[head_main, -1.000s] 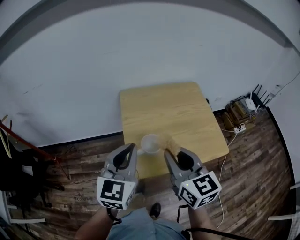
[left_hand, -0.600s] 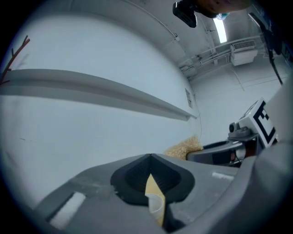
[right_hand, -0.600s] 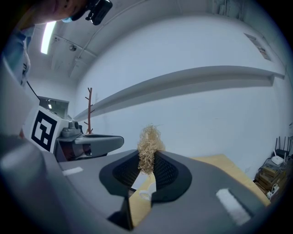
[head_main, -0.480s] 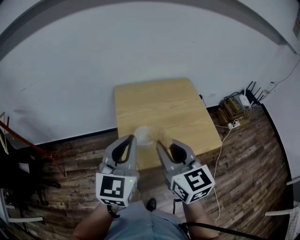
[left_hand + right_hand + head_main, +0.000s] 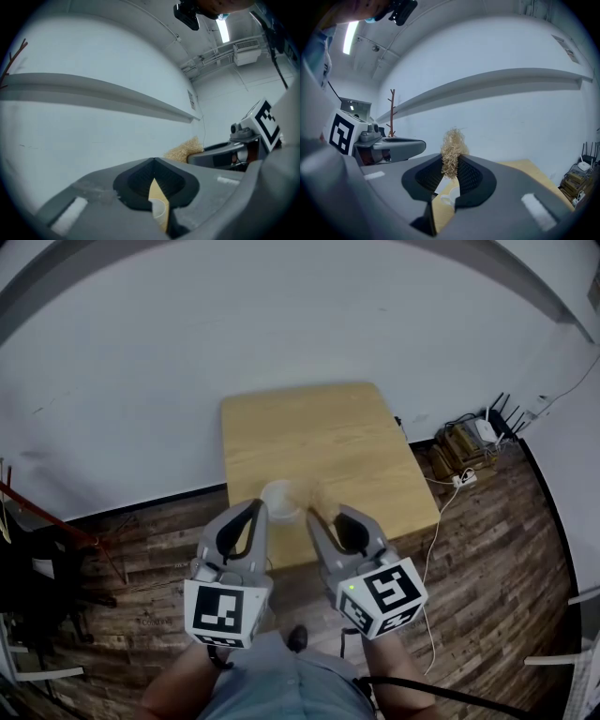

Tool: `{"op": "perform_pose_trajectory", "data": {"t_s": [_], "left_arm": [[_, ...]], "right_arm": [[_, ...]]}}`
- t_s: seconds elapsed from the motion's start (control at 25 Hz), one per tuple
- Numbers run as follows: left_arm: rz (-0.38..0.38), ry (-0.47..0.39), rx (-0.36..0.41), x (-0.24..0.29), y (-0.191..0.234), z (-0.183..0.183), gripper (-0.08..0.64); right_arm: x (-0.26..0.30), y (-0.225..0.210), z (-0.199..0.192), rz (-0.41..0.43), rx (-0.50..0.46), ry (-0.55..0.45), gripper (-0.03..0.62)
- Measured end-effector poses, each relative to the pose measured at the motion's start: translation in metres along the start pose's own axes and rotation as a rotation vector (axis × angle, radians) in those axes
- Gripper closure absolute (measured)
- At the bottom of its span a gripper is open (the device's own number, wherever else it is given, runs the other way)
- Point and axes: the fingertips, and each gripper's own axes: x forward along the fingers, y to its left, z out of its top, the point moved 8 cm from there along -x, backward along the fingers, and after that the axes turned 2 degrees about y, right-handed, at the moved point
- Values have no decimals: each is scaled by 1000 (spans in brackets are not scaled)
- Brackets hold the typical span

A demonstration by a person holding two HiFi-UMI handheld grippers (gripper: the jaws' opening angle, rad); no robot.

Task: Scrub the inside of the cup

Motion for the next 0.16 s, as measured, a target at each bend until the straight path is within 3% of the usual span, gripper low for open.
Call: {"op": "perform_pose_trajectory", "data": {"t_s": [0.16], "left_arm": [[4,14,-30,4,0,-3,540]], "right_arm": [[3,-6,-2,-3,1,4,520]]}}
